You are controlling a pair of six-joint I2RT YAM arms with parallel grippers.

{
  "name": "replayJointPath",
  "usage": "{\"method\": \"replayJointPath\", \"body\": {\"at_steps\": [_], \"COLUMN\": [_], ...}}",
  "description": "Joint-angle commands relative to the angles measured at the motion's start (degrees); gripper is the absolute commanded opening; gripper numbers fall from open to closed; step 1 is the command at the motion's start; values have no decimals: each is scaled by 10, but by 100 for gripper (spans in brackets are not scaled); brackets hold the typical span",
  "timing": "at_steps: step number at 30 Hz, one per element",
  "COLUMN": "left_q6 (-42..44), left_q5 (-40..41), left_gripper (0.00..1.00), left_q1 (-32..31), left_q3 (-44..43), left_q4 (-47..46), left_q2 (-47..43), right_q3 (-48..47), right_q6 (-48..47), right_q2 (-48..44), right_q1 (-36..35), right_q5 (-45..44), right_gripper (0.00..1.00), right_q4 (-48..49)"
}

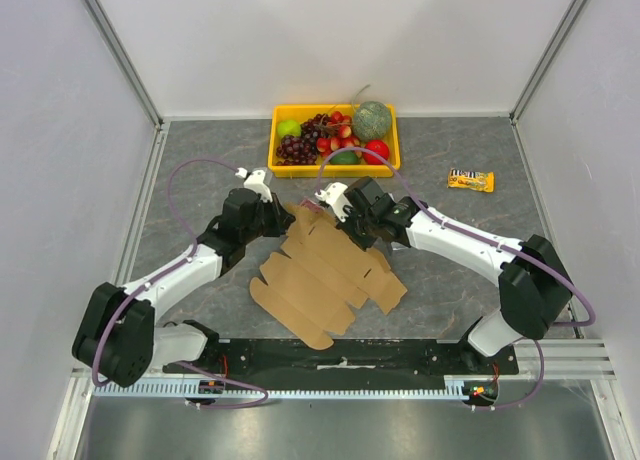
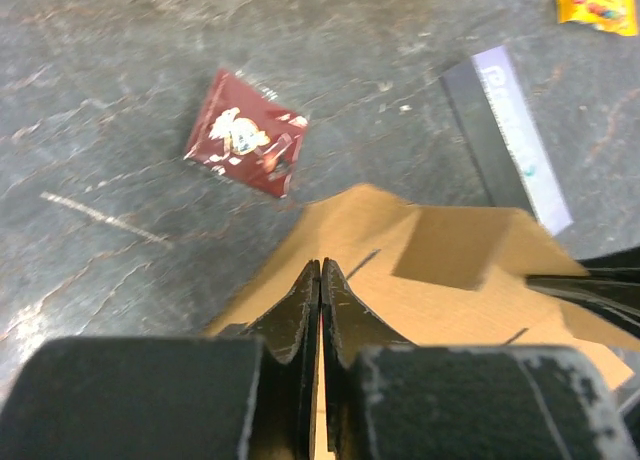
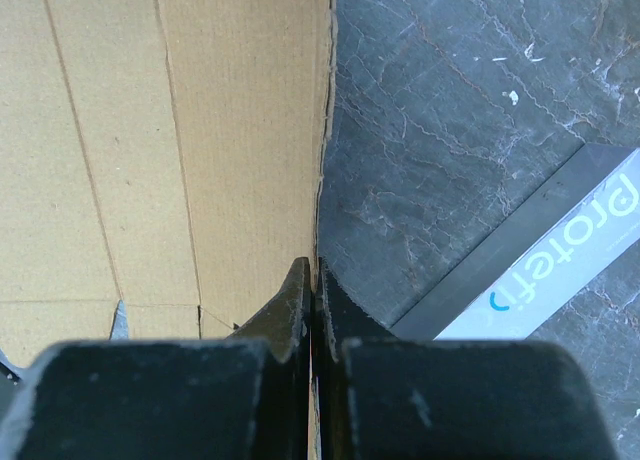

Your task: Fold the paper box

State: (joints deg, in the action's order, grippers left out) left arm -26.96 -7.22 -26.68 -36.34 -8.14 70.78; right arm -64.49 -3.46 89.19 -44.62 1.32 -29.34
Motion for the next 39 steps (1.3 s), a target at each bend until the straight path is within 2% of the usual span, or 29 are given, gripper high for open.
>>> {"method": "replayJointPath", "body": {"at_steps": [1,16,24,39], "left_q6": [16,11,9,17], "left_q5": [33,41,31,46], "left_gripper": [6,6,5,4], "left_q1": [9,10,11,16], "left_q3": [11,44,47,10], "left_q4": [22,-3,-22,-26], "left_q2": [14,56,95,138], "right_q3": [5,27,35,38], "right_q6": [0,34,61,49], "right_q2": [-17,-21,9,27], "right_q1": [-1,47,74,81], "right_q5": [-5,43,60,84], "right_gripper": [0,0,0,0], "right_q4": [15,35,42,34]}}
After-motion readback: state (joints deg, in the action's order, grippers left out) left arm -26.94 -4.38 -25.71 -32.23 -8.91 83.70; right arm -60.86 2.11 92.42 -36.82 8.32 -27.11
